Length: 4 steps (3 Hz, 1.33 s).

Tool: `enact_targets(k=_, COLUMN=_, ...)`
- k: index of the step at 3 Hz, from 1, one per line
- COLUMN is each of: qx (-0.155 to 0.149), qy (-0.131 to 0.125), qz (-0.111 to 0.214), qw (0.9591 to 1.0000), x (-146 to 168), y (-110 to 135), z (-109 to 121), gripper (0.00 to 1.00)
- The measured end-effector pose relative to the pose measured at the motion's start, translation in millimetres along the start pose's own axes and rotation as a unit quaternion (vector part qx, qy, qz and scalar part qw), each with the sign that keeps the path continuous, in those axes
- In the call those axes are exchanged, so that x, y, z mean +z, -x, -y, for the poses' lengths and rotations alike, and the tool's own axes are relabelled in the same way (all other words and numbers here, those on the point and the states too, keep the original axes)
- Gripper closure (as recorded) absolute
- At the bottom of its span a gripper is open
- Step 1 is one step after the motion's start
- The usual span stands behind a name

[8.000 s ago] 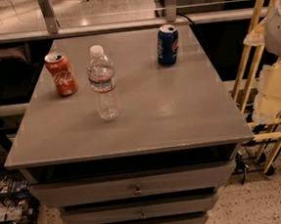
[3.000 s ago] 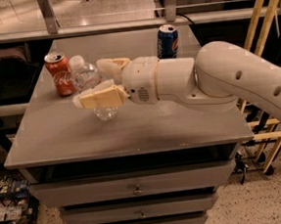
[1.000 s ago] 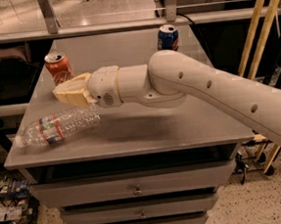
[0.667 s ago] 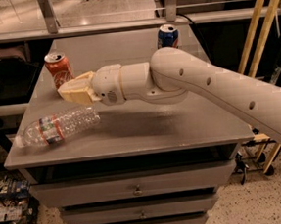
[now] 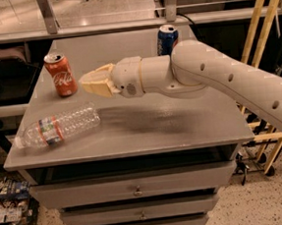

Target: Knock water bottle over

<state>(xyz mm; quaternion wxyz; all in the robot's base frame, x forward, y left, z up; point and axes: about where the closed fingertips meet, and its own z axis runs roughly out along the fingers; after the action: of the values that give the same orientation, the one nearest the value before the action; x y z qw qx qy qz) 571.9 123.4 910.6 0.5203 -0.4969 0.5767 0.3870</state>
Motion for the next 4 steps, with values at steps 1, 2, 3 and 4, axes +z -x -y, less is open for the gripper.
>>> enact_targets(k=1, qx=-0.002, qy=-0.027, qz=-0.01, qw=0.9996, x=-40.6, y=8.1, z=8.5, gripper=1.0)
enact_targets(k=2, qx=0.005, qy=-0.056, qz=-0.03, qw=0.998, x=-90.0, y=16.6, z=9.3, gripper=0.82)
enact_targets(k=3, qx=0.004, qy=-0.054, qz=-0.03, qw=0.9981, x=-88.4, y=17.5, z=7.8, gripper=0.59)
enact_targets(k=4, qx=0.003, qy=-0.052, qz=-0.03, qw=0.9982, x=-86.1, y=18.7, z=6.3, gripper=0.36)
